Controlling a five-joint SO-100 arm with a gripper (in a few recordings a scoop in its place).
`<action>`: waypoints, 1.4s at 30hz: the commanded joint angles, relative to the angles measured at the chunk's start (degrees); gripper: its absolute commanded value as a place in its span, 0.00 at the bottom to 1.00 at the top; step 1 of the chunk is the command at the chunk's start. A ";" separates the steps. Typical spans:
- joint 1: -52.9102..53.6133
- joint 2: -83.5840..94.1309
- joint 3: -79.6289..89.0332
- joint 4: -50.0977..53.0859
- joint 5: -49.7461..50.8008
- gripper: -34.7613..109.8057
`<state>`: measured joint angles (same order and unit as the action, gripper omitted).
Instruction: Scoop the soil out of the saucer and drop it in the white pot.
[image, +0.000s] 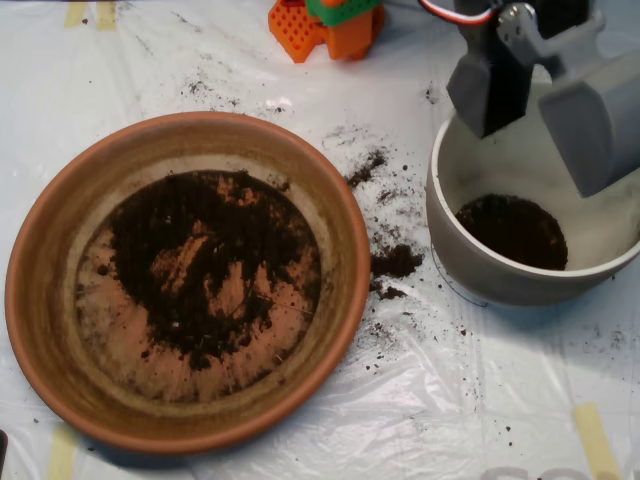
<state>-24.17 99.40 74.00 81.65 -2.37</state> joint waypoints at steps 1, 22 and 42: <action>3.16 3.96 -9.32 0.97 2.11 0.48; 42.63 22.76 35.77 -19.86 5.98 0.52; 62.84 9.58 53.88 -43.24 15.38 0.50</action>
<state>37.53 108.11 127.88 39.73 11.51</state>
